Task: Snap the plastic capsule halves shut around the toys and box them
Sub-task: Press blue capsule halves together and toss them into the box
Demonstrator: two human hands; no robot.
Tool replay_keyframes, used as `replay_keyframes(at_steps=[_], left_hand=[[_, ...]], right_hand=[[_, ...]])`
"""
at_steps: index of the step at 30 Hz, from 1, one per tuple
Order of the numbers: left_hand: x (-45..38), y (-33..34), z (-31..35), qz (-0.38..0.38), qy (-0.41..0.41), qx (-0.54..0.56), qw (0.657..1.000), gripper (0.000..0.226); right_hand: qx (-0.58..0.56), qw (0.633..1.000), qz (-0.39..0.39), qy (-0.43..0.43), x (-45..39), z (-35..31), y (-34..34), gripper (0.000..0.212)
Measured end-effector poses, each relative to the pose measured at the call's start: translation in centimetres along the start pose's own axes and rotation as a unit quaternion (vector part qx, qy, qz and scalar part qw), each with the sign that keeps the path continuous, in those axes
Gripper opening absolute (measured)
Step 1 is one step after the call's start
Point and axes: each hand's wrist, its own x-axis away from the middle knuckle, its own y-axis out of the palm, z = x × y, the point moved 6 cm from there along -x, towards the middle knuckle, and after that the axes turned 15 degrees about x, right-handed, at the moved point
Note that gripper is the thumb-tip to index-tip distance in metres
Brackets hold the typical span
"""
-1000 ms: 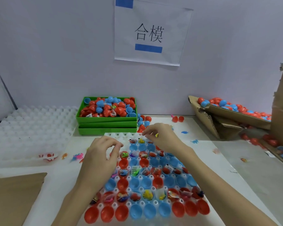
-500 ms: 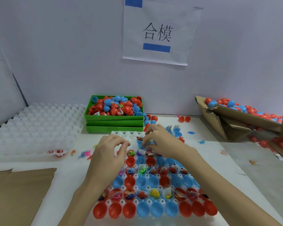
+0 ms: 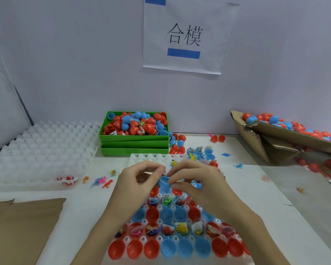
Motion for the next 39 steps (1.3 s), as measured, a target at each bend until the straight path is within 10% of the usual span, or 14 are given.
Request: replay_keyframes(at_steps=[21,29,39], left_hand=[[0.4,-0.6,0.9,0.056,0.04,0.08,0.994,0.011],[0.6,-0.3,1.5,0.048,0.048,0.109,0.992,0.009],[1.0,-0.2,1.9,0.05,0.09,0.022,0.994,0.023]], right_hand=[[-0.284,0.947,0.037,0.147,0.5,-0.2,1.8,0.035],[-0.433,0.863,0.141,0.216,1.2,-0.4,2.8,0.026],[-0.07,0.982,0.172,0.048,1.0,-2.0,2.3,0.043]])
